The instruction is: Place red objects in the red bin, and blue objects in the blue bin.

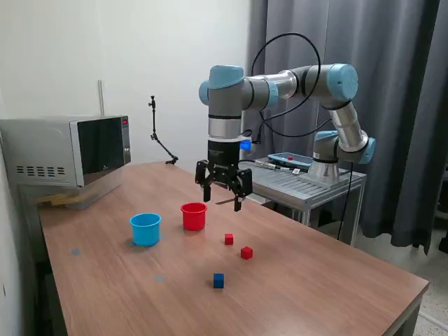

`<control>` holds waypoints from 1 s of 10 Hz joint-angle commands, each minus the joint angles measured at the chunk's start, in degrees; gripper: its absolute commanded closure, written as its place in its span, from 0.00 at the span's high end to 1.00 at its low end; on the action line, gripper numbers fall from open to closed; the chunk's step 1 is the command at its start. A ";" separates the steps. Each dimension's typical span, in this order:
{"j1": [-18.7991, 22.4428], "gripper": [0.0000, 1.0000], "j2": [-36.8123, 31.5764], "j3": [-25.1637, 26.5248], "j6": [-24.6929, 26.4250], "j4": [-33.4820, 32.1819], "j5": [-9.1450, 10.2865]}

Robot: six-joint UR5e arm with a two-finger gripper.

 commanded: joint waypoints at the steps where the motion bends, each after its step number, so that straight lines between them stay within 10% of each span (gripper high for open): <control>1: 1.67 1.00 -4.12 4.38 -0.33 2.25 -1.64; 10: 4.22 1.00 0.77 -0.25 -0.15 1.73 -2.87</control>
